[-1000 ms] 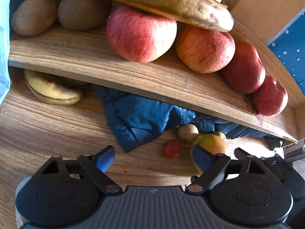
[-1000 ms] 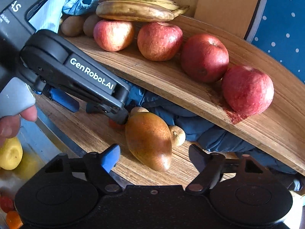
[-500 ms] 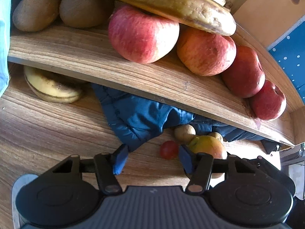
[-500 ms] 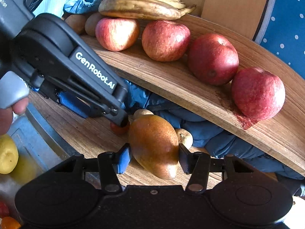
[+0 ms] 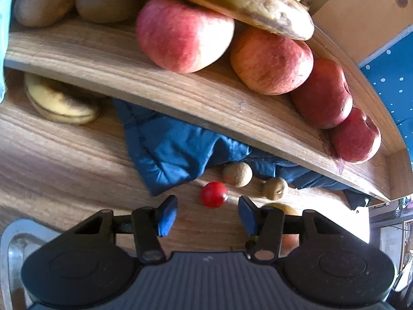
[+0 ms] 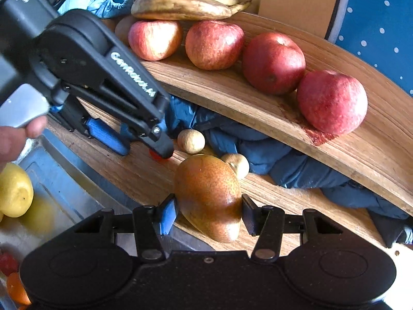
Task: Organize fruits
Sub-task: 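Grasp the cherry tomato with the left tool while the right grasps the mango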
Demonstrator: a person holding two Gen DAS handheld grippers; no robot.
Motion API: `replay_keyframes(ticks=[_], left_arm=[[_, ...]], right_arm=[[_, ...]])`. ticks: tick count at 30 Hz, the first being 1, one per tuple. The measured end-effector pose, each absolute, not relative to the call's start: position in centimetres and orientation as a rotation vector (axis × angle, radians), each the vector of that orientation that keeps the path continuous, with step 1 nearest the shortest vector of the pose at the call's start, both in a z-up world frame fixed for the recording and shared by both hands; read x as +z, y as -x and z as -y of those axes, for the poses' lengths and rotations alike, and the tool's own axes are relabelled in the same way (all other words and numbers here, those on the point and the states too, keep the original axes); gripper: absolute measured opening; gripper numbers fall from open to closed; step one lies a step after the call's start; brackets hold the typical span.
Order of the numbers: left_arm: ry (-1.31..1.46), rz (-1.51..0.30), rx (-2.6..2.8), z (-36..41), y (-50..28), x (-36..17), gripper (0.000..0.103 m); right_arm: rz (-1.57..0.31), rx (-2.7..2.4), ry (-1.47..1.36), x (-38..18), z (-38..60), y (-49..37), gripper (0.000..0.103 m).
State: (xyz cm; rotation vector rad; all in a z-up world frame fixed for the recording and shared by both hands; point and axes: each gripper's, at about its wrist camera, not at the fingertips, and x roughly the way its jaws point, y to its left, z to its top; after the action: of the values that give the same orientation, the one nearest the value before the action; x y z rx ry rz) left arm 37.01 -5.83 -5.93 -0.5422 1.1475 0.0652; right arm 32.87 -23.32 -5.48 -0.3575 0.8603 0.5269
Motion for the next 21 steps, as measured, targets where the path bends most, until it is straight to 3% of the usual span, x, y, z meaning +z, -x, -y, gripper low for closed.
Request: replay_keyframes(ticks=[11,21], left_arm=[[0.466,-1.153,0.064,7.5,-37.8,-6.2,0.025],[0.461,-1.136,0.046,7.2,-36.7,-6.0,0.024]], right_arm=[[-0.862,0.513,0.339,-5.4,23.1,-32.8,0.054],[-0.841,0.508,0.330,-5.1,22.9,-32.1,0.053]])
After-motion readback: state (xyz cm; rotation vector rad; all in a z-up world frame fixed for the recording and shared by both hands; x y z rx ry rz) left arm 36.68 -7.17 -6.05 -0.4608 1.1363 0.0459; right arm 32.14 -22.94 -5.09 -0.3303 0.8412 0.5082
